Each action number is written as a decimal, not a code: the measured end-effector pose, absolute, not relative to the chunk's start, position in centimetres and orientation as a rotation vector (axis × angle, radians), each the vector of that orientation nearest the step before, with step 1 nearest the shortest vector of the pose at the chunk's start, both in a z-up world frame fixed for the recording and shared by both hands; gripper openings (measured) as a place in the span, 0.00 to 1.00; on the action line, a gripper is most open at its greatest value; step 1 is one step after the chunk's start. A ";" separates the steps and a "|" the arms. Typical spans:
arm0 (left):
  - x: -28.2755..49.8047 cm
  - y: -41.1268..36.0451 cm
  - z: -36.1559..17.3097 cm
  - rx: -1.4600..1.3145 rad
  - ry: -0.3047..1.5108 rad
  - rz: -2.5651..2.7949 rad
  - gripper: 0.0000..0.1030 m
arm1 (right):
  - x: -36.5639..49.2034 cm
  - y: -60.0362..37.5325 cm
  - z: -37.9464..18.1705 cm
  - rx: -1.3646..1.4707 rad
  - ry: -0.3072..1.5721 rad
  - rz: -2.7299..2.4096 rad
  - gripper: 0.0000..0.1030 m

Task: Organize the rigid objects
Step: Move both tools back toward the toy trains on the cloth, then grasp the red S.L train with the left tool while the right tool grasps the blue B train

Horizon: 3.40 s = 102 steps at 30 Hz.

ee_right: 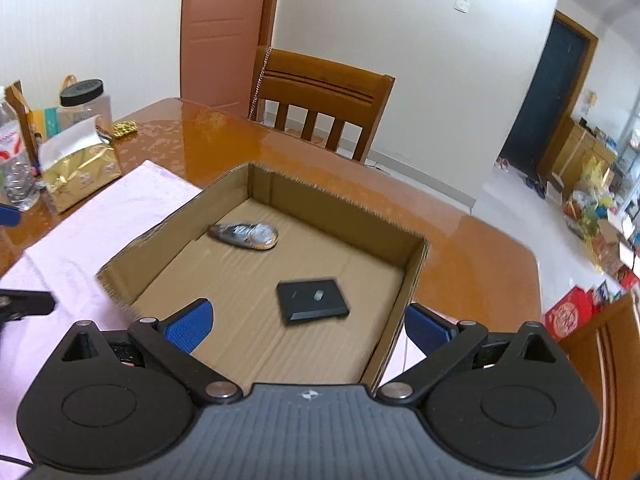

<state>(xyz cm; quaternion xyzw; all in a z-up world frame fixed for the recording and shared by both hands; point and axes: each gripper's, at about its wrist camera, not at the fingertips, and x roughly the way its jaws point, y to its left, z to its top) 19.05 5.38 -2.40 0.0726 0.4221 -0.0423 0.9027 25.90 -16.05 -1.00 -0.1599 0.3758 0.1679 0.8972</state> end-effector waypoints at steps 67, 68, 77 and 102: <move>15.0 4.2 -12.7 0.227 1.006 -0.403 0.47 | 10.5 -14.6 -14.1 -0.472 1.100 0.713 1.00; 15.0 4.1 -12.8 0.225 1.004 -0.401 0.47 | 10.3 -14.3 -14.1 -0.484 1.103 0.729 1.00; 14.7 4.1 -12.8 0.220 0.996 -0.393 0.47 | 7.1 -12.1 -14.1 -0.542 1.117 0.804 1.00; 14.6 3.9 -12.6 0.210 1.013 -0.353 0.49 | 7.1 -13.5 -12.6 -0.413 1.116 0.577 0.56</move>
